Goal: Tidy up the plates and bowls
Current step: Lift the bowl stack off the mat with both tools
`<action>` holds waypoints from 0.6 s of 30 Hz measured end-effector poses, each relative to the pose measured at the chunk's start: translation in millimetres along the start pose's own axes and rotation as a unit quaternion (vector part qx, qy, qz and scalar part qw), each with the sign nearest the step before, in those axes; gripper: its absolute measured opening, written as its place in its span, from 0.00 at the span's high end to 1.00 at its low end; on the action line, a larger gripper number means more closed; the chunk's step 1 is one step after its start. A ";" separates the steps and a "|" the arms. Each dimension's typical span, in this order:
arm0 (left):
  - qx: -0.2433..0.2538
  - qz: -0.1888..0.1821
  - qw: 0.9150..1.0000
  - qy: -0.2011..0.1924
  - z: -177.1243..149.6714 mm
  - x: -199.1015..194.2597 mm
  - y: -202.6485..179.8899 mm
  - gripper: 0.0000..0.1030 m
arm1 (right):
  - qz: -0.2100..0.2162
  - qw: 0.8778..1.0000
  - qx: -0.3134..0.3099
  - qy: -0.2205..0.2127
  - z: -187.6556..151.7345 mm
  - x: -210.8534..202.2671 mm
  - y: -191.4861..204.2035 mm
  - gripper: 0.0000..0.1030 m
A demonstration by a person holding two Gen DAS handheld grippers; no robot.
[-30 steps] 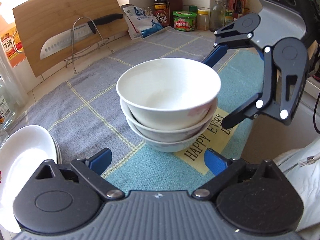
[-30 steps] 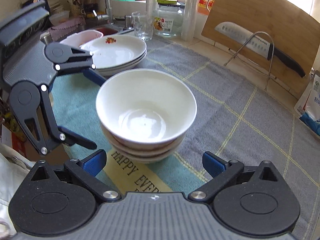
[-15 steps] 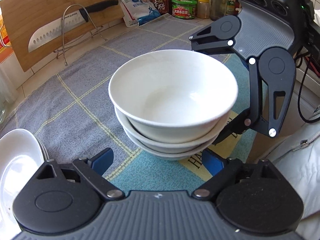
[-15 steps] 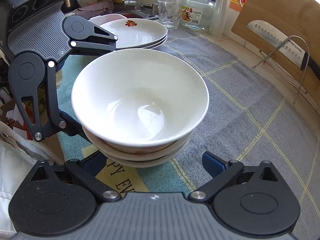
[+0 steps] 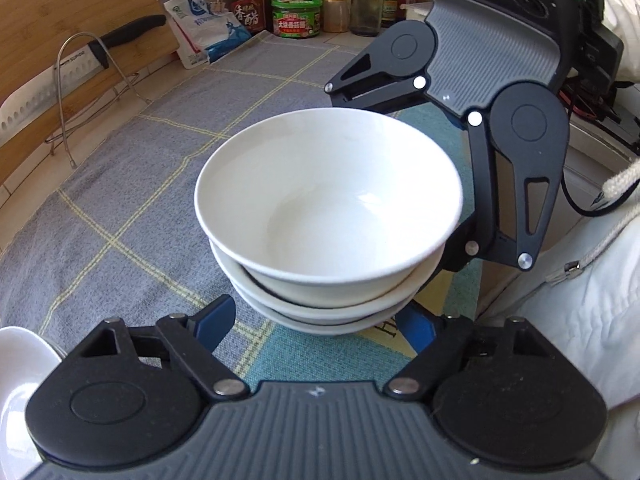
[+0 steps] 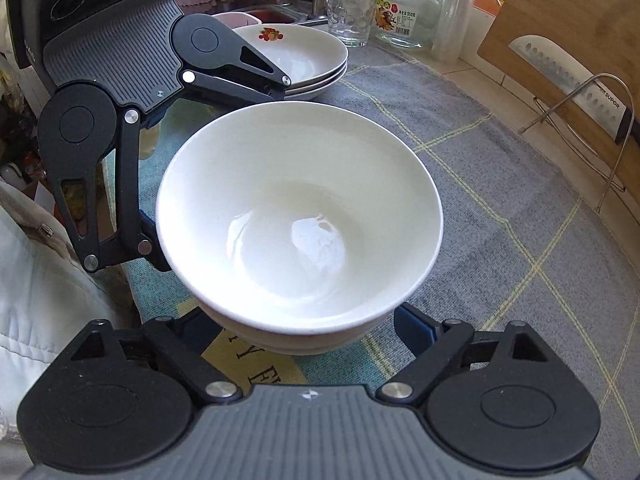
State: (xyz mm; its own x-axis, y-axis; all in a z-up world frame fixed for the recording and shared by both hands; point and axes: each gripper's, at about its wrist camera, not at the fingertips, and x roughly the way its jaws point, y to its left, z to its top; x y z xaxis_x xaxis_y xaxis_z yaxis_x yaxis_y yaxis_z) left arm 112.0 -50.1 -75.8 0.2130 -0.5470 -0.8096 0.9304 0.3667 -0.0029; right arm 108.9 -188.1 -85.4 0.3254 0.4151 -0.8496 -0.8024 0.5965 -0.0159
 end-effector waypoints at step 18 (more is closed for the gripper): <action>0.024 -0.036 0.999 0.003 3.0 4.2 4.3 0.22 | 0.017 0.999 -0.004 0.028 6.6 0.9 -1.8 0.17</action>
State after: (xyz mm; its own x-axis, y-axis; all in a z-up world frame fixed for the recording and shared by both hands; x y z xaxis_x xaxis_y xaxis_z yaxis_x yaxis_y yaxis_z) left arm 117.8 -53.1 -77.4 0.1435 -0.5665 -0.8114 0.9567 0.2893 -0.0328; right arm 113.9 -184.3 -82.7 0.2697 0.3960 -0.8777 -0.8170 0.5766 0.0091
